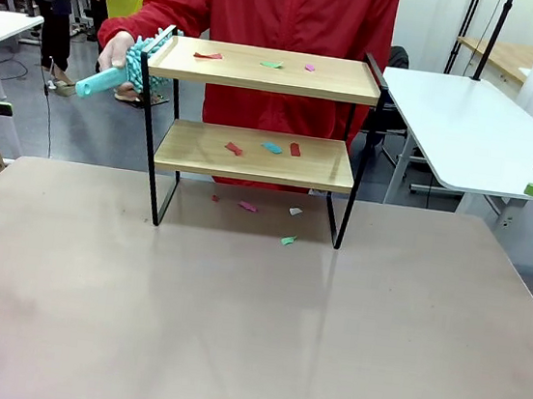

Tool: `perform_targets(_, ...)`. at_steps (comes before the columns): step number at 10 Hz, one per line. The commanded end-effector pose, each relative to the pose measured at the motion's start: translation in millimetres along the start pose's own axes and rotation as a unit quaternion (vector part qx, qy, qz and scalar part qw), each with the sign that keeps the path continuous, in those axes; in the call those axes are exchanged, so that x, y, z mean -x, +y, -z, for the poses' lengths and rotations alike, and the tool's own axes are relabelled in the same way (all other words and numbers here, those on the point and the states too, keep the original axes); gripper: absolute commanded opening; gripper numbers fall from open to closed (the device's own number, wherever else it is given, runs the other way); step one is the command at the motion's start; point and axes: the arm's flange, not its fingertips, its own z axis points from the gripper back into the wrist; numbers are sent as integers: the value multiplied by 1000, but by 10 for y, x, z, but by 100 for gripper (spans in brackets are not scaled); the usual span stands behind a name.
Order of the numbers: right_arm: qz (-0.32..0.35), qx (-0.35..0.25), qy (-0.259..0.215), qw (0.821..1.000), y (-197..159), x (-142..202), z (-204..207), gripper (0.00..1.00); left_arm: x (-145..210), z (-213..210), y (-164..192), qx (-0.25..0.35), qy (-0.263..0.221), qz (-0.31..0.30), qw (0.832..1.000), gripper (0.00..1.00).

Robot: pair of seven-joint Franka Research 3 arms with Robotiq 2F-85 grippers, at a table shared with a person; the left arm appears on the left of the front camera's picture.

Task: Clean the shelf.
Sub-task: Pick up the Duster handed by the human.

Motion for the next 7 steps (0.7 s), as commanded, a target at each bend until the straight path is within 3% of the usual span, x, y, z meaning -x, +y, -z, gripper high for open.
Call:
perform_targets(1, 8, 0, 6, 1000, 1, -35, 16, 100, -508, -20, -28, -12, 39, -1, 999, 100)
perform_targets(2, 8, 0, 6, 1000, 1, -35, 16, 100, -799, 31, -84, -26, 75, -25, 997, 100)
perform_targets(3, 8, 0, 6, 1000, 1, -35, 16, 100, -1097, 129, -161, -44, 114, 10, 992, 100)
perform_targets(4, 8, 0, 6, 1000, 1, -35, 16, 100, -1392, 215, -224, -72, 142, -22, 987, 100)
perform_targets(5, 8, 0, 6, 1000, 1, -35, 16, 100, -1702, 343, -301, -135, 195, -78, 968, 100)
perform_targets(6, 8, 0, 6, 1000, 1, -35, 16, 100, -1928, 503, -366, -190, 268, -86, 941, 100)
perform_targets(7, 8, 0, 6, 1000, 1, -35, 16, 100, -2091, 657, -463, -226, 296, -86, 924, 100)
